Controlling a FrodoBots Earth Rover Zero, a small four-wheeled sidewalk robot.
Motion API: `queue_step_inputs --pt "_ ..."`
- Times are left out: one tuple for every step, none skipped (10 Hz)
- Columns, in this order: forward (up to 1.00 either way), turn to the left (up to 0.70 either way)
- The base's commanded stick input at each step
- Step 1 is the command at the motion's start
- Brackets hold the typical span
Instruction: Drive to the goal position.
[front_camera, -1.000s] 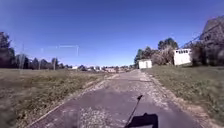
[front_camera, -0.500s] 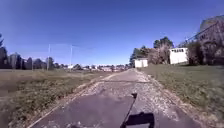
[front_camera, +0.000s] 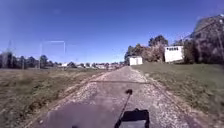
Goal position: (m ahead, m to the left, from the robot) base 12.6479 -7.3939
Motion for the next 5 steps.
queue_step_inputs --pt "0.70 -0.31" --pt "0.70 -0.31" --pt "0.70 -0.31" --pt "0.70 -0.28" --pt "0.70 -0.06"
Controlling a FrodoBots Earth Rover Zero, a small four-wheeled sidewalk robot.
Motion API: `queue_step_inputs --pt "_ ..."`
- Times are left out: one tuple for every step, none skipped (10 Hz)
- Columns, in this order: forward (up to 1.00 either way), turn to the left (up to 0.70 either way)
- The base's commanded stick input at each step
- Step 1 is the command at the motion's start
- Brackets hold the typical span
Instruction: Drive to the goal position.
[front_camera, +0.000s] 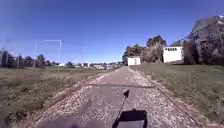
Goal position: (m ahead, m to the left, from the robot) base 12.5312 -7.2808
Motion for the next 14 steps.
queue_step_inputs --pt "0.70 0.00" --pt "0.70 0.00" --pt "0.70 0.00" --pt "0.70 0.00" --pt "0.70 0.00" --pt "0.70 0.00" --pt "0.70 0.00" --pt "0.70 -0.13" --pt "0.70 -0.24" --pt "0.70 -0.31" --pt "0.70 -0.31" --pt "0.70 -0.31" --pt "0.70 -0.26" --pt "0.70 -0.11"
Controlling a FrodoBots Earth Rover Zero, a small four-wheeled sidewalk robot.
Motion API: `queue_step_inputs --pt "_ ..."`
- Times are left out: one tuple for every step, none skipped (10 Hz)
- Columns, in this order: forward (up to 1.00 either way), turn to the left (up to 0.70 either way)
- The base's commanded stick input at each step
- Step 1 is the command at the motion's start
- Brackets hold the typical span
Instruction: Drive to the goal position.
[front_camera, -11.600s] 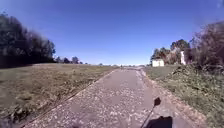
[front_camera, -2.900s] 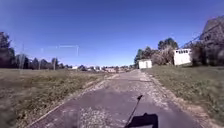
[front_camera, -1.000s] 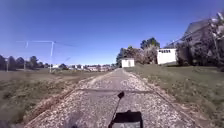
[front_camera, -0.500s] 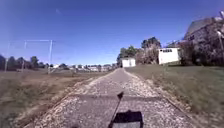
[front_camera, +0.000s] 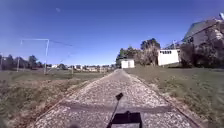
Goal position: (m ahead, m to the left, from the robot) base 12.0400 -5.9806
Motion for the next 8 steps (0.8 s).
queue_step_inputs --pt "0.70 -0.04" --pt "0.70 0.00" --pt "0.70 0.00" --pt "0.70 0.00" --pt "0.70 0.00" --pt "0.70 0.00" --pt "0.70 0.00" --pt "0.70 0.00"
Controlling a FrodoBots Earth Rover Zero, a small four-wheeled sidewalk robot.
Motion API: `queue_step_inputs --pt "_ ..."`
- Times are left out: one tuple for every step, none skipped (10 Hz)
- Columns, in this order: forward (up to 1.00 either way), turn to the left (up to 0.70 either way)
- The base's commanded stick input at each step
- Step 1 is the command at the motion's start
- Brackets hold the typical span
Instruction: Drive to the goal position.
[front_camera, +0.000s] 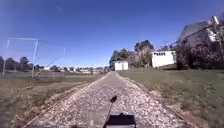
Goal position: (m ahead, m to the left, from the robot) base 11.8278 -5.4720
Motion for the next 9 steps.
queue_step_inputs --pt "0.70 0.00" --pt "0.70 0.00" --pt "0.70 0.00" --pt "0.70 0.00" --pt "0.70 0.00" --pt "0.70 -0.06" --pt "0.70 -0.22" --pt "0.70 -0.28" --pt "0.70 -0.30"
